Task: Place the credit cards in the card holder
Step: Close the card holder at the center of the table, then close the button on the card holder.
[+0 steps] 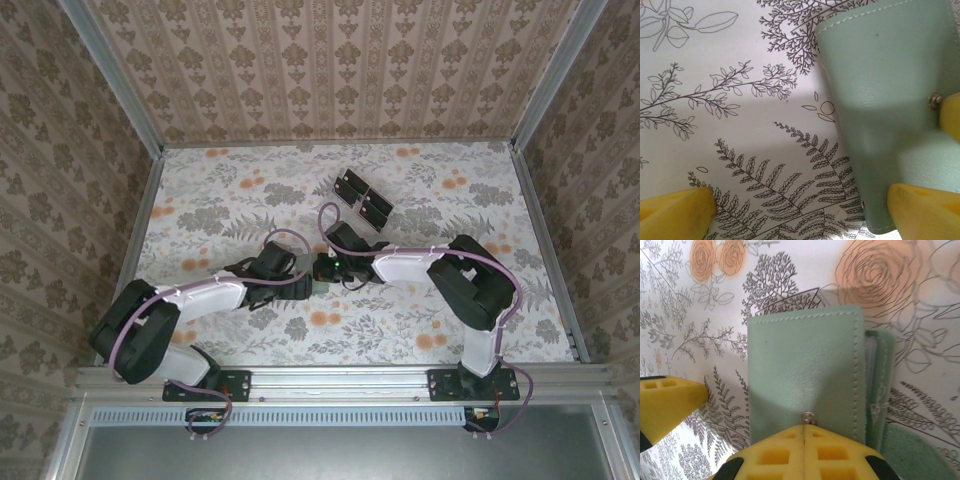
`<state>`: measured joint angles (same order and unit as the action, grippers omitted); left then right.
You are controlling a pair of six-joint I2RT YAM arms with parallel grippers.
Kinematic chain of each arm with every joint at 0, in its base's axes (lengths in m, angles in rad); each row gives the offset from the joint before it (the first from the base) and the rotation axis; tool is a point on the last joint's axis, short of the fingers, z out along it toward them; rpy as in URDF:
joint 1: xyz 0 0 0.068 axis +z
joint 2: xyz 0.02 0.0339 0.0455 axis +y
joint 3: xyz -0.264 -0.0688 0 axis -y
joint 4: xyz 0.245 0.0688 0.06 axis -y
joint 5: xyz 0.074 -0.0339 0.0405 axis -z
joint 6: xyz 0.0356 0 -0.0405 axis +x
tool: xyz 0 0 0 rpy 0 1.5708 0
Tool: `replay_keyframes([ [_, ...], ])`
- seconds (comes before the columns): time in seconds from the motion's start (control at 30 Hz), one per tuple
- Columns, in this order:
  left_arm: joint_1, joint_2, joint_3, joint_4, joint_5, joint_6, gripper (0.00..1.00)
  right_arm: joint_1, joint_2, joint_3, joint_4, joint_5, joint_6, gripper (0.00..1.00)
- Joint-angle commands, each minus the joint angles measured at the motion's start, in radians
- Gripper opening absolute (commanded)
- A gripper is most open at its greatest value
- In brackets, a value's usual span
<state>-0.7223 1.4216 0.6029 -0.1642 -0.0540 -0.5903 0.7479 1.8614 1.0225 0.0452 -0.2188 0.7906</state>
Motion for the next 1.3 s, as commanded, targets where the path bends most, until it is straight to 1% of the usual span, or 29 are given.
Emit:
replay_keyframes([
  [0.0,0.004,0.077,-0.022,-0.044,-0.019,-0.008,1.0,-0.017,-0.078,0.03,-0.021,-0.016,0.012,0.09],
  [0.13,0.0,0.102,-0.019,-0.044,-0.02,-0.013,1.0,-0.03,-0.155,0.027,-0.037,-0.007,0.005,0.14],
  [0.23,-0.001,0.11,-0.02,-0.042,-0.022,-0.015,1.0,-0.044,-0.212,0.03,-0.097,0.043,-0.015,0.2],
  [0.37,-0.001,0.115,-0.019,-0.041,-0.024,-0.017,1.0,-0.05,-0.236,0.072,-0.266,0.16,-0.083,0.35],
  [0.4,-0.001,0.116,-0.02,-0.041,-0.023,-0.016,1.0,-0.05,-0.229,0.092,-0.32,0.187,-0.101,0.37],
  [0.5,-0.002,0.118,-0.02,-0.039,-0.023,-0.014,1.0,-0.05,-0.194,0.136,-0.419,0.224,-0.143,0.39],
  [0.6,-0.002,0.119,-0.022,-0.037,-0.02,-0.013,1.0,-0.046,-0.149,0.168,-0.471,0.227,-0.167,0.39],
  [0.73,-0.002,0.119,-0.023,-0.037,-0.014,-0.01,1.0,-0.038,-0.107,0.187,-0.489,0.23,-0.178,0.37],
  [0.97,-0.003,0.126,-0.025,-0.034,-0.009,-0.007,1.0,-0.035,-0.059,0.192,-0.484,0.213,-0.177,0.27],
  [1.27,-0.001,0.127,-0.025,-0.031,-0.009,-0.004,1.0,-0.03,-0.05,0.18,-0.47,0.2,-0.168,0.17],
])
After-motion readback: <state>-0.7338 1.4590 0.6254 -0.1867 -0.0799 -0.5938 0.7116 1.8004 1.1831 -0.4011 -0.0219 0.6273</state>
